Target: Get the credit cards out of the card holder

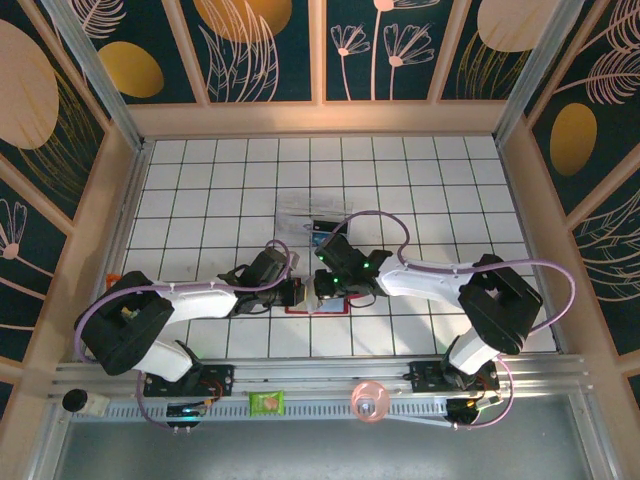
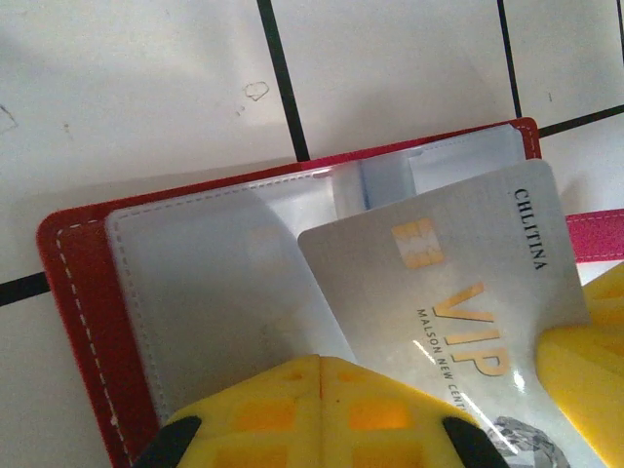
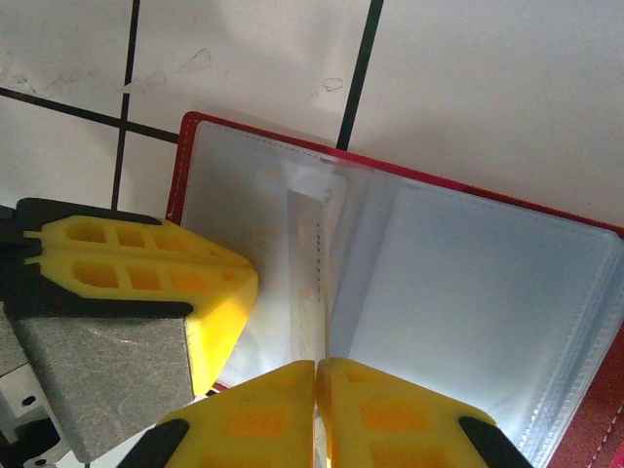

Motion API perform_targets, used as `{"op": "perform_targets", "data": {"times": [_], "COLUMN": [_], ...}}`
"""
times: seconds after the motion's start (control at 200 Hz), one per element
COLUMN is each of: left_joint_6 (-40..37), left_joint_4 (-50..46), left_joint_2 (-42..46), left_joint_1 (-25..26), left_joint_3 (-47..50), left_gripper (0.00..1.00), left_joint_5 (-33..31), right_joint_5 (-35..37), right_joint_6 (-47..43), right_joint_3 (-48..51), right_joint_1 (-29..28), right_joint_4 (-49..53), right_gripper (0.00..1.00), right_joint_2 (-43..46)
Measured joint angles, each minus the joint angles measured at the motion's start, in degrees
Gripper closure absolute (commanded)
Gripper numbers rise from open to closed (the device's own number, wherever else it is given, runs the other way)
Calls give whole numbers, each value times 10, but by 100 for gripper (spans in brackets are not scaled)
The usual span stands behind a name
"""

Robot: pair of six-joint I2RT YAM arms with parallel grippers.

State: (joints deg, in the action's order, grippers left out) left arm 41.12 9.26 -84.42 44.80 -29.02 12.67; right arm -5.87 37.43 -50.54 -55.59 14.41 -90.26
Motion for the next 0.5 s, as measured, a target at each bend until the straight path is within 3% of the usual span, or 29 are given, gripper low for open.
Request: {"op": "perform_targets", "data": {"times": [0.14,0.37,0.5], "left_joint_6": [0,0,-3], "left_joint_4": [0,0,0], "left_joint_2": [0,0,1], "left_joint_1": [0,0,-1], "left_joint_3": [0,0,0], "left_gripper": [96,92,81], "left_joint_5": [0,0,2], "right_joint_5": [-10,-16,-15], "right_joint_6": [-2,-10,-37], "right_joint_3": [4,25,35], "right_joint_1": [4,21,42], "right_joint_4": [-8,-24,-16], "right_gripper": [100,100,100], "right_joint_2": [0,25,75]}}
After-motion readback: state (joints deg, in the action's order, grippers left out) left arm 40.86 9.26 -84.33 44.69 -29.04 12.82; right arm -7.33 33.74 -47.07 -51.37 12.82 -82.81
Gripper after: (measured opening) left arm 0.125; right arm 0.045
